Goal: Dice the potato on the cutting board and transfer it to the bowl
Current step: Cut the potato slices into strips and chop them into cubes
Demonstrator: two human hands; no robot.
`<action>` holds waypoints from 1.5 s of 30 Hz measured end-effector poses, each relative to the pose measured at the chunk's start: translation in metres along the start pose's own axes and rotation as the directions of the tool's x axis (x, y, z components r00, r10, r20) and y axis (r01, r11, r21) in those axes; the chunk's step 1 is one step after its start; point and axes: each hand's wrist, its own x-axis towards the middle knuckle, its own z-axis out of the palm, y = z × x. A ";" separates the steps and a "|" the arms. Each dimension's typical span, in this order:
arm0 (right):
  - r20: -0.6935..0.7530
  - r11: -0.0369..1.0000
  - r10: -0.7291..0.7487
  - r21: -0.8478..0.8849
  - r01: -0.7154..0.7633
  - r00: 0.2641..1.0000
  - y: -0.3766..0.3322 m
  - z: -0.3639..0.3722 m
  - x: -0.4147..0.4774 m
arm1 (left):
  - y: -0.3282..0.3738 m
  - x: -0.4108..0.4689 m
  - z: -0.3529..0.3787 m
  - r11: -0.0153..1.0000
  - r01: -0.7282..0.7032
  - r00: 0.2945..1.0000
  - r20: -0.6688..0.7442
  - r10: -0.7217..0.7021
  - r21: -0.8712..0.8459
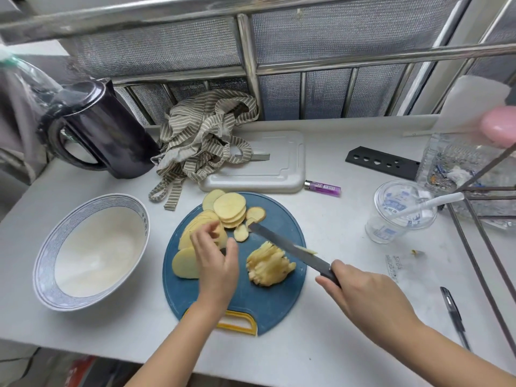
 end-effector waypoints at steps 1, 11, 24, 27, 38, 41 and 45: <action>-0.021 0.999 -0.046 -0.009 0.046 0.999 0.001 -0.001 0.002 | 0.011 0.008 -0.004 1.000 -0.016 1.000 -0.003 0.016 0.002; 0.007 0.957 -0.277 -0.086 0.277 0.961 -0.006 -0.015 0.005 | 0.070 0.042 0.011 0.867 -0.393 0.522 0.850 -0.064 0.306; 0.265 0.990 0.095 0.074 -0.119 0.959 0.002 -0.019 -0.020 | 0.054 0.059 -0.005 0.880 -0.242 0.919 0.388 0.073 0.410; 0.359 0.908 0.279 0.204 -0.366 0.891 0.012 -0.012 -0.032 | 0.032 0.039 -0.001 0.888 -0.206 0.941 0.332 0.065 0.411; 0.373 0.825 0.352 0.309 -0.473 0.858 0.002 -0.004 -0.046 | -0.014 -0.035 0.032 0.911 -0.247 0.952 0.256 0.166 0.329; 0.380 0.822 0.339 0.325 -0.468 0.860 -0.002 -0.006 -0.044 | -0.016 -0.038 0.032 0.931 -0.207 0.958 0.256 0.130 0.302; 0.414 0.817 0.305 0.349 -0.459 0.858 -0.017 -0.002 -0.040 | -0.025 -0.047 0.038 0.918 -0.220 0.928 0.360 0.092 0.331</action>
